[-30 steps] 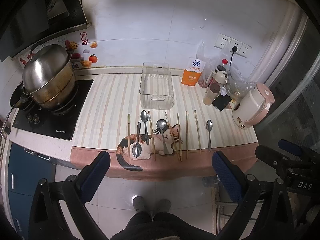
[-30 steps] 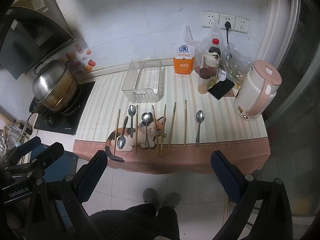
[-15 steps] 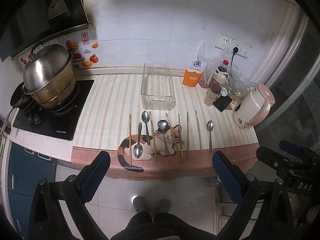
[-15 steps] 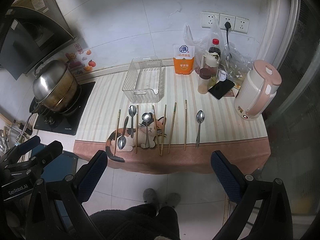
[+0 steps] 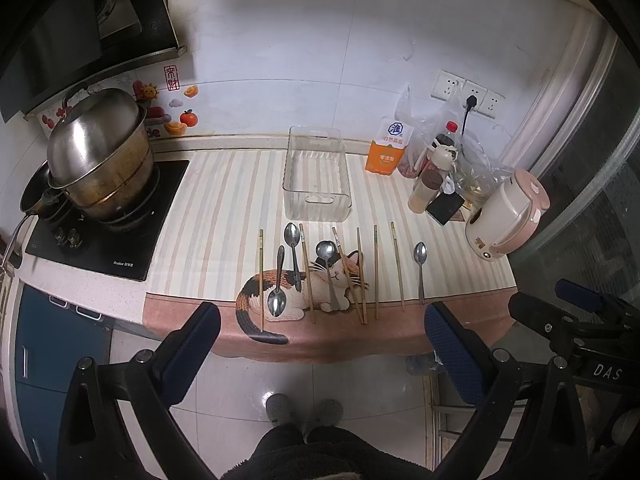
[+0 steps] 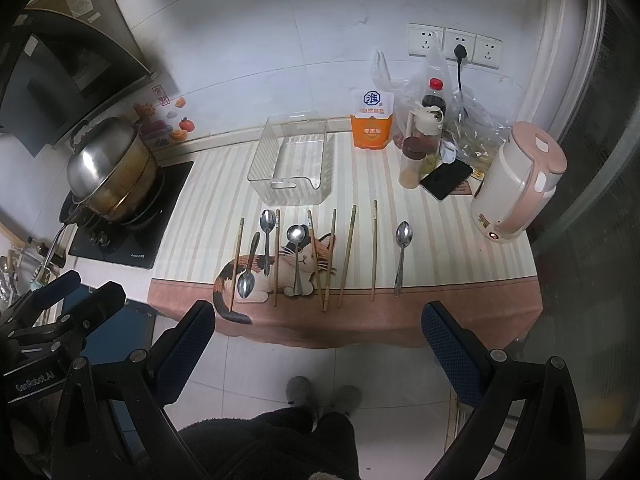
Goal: Organize utensils
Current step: 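Grasp a plain wooden chopstick with the left tool while the right grasps a green-banded chopstick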
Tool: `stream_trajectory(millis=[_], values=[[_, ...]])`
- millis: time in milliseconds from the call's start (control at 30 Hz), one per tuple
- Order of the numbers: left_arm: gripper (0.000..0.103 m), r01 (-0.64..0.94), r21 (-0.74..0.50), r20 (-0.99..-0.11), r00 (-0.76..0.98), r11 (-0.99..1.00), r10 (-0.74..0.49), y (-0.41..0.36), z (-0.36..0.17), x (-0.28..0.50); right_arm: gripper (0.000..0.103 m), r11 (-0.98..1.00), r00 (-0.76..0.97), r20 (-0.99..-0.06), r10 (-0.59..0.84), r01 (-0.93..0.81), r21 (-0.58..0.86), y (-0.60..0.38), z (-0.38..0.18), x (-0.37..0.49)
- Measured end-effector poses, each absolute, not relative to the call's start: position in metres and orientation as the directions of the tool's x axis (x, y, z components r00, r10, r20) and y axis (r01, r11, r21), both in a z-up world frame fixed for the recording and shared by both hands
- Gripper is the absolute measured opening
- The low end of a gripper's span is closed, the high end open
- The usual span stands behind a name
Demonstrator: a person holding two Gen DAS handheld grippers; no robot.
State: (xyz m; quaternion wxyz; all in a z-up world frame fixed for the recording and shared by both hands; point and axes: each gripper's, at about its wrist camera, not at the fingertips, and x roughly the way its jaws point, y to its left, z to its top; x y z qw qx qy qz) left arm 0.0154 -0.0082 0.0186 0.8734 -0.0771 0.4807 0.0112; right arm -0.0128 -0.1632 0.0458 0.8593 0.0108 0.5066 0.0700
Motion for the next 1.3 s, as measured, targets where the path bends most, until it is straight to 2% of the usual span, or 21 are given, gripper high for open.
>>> stream_trajectory(millis=[400,700,867,933,1000,1067,1167,1267,1300], values=[[0.103,-0.111,-0.110,-0.839,0.543,0.988,-0.032,-0.004,0.019,0.016,0.103,0.991,0.488,-0.864,0.125,-0.102,0.086,-0.161,0.046,-0.010],[0.103,-0.302,0.171,-0.737,0.593,0.938,0.325,0.019,-0.012,0.051,0.103,1.000,0.524,-0.851,0.027,-0.008,0.027,-0.181,0.007,0.026],[0.103,-0.344,0.250,-0.761,0.508,0.905,0.404,0.037,-0.066,0.081,0.103,1.000,0.496,-0.868,-0.023,0.020,-0.014,-0.188,-0.044,0.058],[0.103,-0.343,0.258,-0.784,0.472,0.903,0.403,0.044,-0.089,0.091,0.097,0.999,0.469,-0.883,-0.028,0.032,-0.015,-0.190,-0.070,0.073],[0.103,-0.335,0.254,-0.824,0.416,0.907,0.384,0.054,-0.117,0.108,0.078,0.999,0.431,-0.902,-0.012,0.032,0.003,-0.190,-0.095,0.085],[0.103,-0.318,0.242,-0.855,0.378,0.917,0.356,0.059,-0.141,0.119,0.067,0.999,0.382,-0.924,0.017,0.037,0.034,-0.191,-0.124,0.100],[0.102,-0.282,0.183,-0.923,0.282,0.942,0.263,0.073,-0.193,0.146,0.061,0.995,0.345,-0.937,0.057,0.056,0.081,-0.193,-0.157,0.115],[0.092,-0.250,0.141,-0.960,0.202,0.958,0.194,0.082,-0.238,0.170,0.051,0.992,0.285,-0.957,0.061,0.088,0.089,-0.191,-0.194,0.137],[0.082,-0.242,0.133,-0.969,0.171,0.961,0.177,0.086,-0.254,0.178,0.050,0.991,0.269,-0.961,0.060,0.096,0.089,-0.190,-0.200,0.139]])
